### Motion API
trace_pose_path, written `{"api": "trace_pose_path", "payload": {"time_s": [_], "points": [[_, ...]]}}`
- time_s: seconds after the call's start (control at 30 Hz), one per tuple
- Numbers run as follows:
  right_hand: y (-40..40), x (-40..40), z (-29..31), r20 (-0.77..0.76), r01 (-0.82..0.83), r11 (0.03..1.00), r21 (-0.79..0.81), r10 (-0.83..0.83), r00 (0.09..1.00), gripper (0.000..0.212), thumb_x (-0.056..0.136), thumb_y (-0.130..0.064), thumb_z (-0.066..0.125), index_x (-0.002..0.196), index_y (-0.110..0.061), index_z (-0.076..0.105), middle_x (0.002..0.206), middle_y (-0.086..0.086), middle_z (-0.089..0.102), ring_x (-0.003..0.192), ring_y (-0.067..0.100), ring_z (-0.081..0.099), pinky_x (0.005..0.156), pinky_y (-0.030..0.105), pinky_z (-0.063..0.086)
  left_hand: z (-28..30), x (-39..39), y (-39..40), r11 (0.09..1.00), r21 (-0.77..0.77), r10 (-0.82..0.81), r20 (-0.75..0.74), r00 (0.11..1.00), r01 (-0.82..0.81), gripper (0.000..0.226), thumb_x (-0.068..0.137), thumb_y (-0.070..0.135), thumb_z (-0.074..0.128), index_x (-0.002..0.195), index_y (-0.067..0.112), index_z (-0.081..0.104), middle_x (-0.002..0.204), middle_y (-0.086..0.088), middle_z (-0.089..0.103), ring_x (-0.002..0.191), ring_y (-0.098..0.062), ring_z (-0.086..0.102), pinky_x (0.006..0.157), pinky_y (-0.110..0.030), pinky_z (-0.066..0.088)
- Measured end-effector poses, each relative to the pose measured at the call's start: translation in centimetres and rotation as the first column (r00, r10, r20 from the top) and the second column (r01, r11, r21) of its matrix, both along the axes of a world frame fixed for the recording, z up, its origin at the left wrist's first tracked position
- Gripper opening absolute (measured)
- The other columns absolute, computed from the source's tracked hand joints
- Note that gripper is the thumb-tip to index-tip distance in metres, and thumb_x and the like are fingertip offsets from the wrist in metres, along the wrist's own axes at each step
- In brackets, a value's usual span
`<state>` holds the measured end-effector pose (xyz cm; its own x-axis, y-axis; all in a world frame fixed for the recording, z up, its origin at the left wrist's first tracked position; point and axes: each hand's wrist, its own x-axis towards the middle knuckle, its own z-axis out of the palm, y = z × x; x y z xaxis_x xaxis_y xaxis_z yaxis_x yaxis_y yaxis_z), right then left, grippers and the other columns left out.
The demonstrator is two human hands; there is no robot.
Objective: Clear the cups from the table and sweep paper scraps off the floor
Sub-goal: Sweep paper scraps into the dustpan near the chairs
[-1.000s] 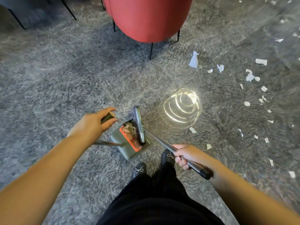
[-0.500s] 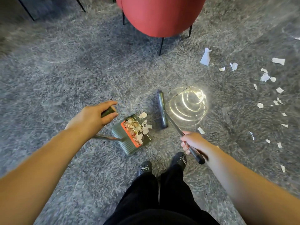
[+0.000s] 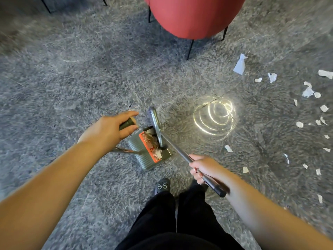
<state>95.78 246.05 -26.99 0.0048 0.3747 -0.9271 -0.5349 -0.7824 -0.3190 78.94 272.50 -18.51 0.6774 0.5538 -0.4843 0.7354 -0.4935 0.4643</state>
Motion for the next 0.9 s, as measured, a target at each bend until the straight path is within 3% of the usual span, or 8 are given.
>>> {"api": "trace_pose_path", "payload": {"time_s": [0.13, 0.27, 0.47, 0.63, 0.8, 0.9], "points": [[-0.5, 0.5, 2.1, -0.038, 0.092, 0.996, -0.003, -0.092, 0.995, 0.038, 0.099, -0.003, 0.03, 0.13, -0.023, 0.039, 0.055, -0.002, 0.036, 0.037, 0.006, 0.031, 0.036, 0.016, 0.025, 0.6, -0.2, -0.1, 1.0, -0.002, 0.006, -0.01, 1.0, -0.006, 0.057, 0.072, 0.077, 0.037, 0.129, 0.069, 0.037, 0.1, 0.014, 0.065, 0.063, -0.004, 0.058, 0.052, -0.028, 0.049], [-0.9, 1.6, 3.1, -0.012, 0.103, 0.994, -0.021, -0.104, 0.995, 0.043, 0.098, -0.004, 0.029, 0.14, -0.013, 0.024, 0.056, -0.002, 0.034, 0.038, 0.006, 0.028, 0.038, 0.017, 0.022, 0.9, -0.5, 0.0, 1.0, 0.004, 0.017, -0.028, 0.999, -0.017, 0.057, 0.071, 0.077, 0.036, 0.128, 0.07, 0.037, 0.096, 0.019, 0.061, 0.059, 0.0, 0.053, 0.048, -0.024, 0.042], [-1.2, 3.6, 2.6, 0.061, 0.097, 0.994, -0.045, -0.095, 0.994, 0.051, 0.099, -0.004, 0.029, 0.146, -0.022, 0.028, 0.061, 0.0, 0.033, 0.036, 0.007, 0.03, 0.035, 0.016, 0.026, 0.5, -0.3, 0.1, 1.0, 0.029, 0.003, -0.07, 0.998, -0.001, 0.045, 0.087, 0.066, 0.046, 0.131, 0.067, 0.036, 0.098, 0.012, 0.062, 0.073, -0.009, 0.061, 0.061, -0.032, 0.056], [0.4, 4.6, 0.2, 0.168, 0.007, 0.997, -0.074, 0.006, 0.986, 0.059, 0.095, -0.001, 0.034, 0.147, -0.028, 0.028, 0.055, -0.002, 0.039, 0.039, 0.009, 0.035, 0.037, 0.02, 0.031, 0.4, -0.2, -0.1, 0.999, 0.038, 0.008, -0.08, 0.997, -0.005, 0.043, 0.087, 0.068, 0.046, 0.127, 0.071, 0.033, 0.09, 0.013, 0.063, 0.067, -0.009, 0.061, 0.054, -0.032, 0.055], [2.3, 4.3, -1.9, 0.123, 0.011, 0.996, -0.085, 0.0, 0.992, 0.059, 0.094, 0.0, 0.034, 0.146, -0.029, 0.028, 0.05, -0.003, 0.039, 0.039, 0.009, 0.036, 0.036, 0.02, 0.031, 0.3, -0.2, -0.1, 0.999, 0.036, 0.023, -0.072, 0.997, -0.021, 0.042, 0.086, 0.069, 0.046, 0.124, 0.074, 0.03, 0.088, 0.017, 0.061, 0.064, -0.007, 0.061, 0.048, -0.027, 0.05], [1.3, 3.5, -2.0, 0.046, 0.025, 0.998, -0.061, -0.022, 0.999, 0.048, 0.093, -0.001, 0.034, 0.131, -0.032, 0.034, 0.052, -0.003, 0.039, 0.038, 0.008, 0.035, 0.035, 0.019, 0.029, 0.4, -0.4, -0.3, 0.999, 0.031, 0.027, -0.062, 0.998, -0.025, 0.04, 0.085, 0.069, 0.046, 0.122, 0.073, 0.033, 0.086, 0.017, 0.062, 0.06, -0.008, 0.06, 0.045, -0.025, 0.047]]}}
